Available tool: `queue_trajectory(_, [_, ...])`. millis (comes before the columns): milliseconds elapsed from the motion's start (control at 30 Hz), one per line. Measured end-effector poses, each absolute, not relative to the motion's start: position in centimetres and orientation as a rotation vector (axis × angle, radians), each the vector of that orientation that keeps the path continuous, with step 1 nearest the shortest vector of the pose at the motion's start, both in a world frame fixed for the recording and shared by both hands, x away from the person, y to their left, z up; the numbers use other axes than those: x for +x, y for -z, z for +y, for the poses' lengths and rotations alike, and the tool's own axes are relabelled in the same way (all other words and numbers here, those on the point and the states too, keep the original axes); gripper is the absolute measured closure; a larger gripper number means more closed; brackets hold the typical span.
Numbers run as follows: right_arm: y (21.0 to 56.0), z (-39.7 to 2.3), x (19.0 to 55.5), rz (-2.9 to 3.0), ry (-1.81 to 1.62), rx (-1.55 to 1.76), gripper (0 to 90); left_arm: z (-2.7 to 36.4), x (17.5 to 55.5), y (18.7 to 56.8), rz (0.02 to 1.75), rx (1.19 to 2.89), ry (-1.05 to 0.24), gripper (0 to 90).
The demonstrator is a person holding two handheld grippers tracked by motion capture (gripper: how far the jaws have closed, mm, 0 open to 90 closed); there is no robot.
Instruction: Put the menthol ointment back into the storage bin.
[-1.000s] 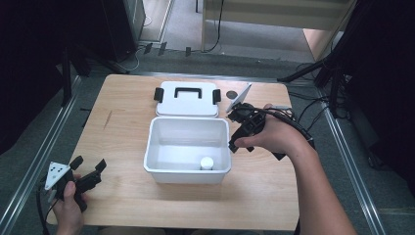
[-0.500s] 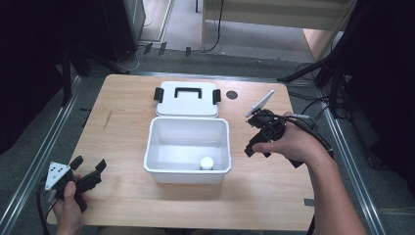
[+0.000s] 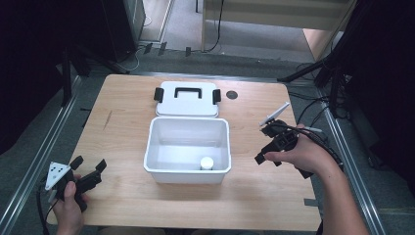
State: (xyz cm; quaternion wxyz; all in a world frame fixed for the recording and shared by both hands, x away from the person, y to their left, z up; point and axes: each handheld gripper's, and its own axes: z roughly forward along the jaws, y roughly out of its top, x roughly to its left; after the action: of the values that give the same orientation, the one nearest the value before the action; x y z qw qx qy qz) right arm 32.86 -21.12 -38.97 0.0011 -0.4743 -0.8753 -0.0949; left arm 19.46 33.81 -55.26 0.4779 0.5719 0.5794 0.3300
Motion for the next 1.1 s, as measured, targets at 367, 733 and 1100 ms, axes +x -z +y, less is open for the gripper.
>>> queue_trajectory(367, [42.4, -25.0, 31.9, -2.701, 0.508, -1.613, 35.2, 33.8, 19.4, 55.3, 1.414, 1.4, -0.809, 13.9])
queue_trajectory(733, [45.8, -28.5, 30.3, -2.615, 0.865, -1.736, 34.2, 33.7, 19.4, 55.2, 1.416, 1.403, -0.811, 13.9])
queue_trajectory(1100, [49.5, -30.8, 28.3, -2.588, 1.129, -1.796, 33.0, 33.7, 19.4, 55.2, 1.415, 1.402, -0.813, 14.0])
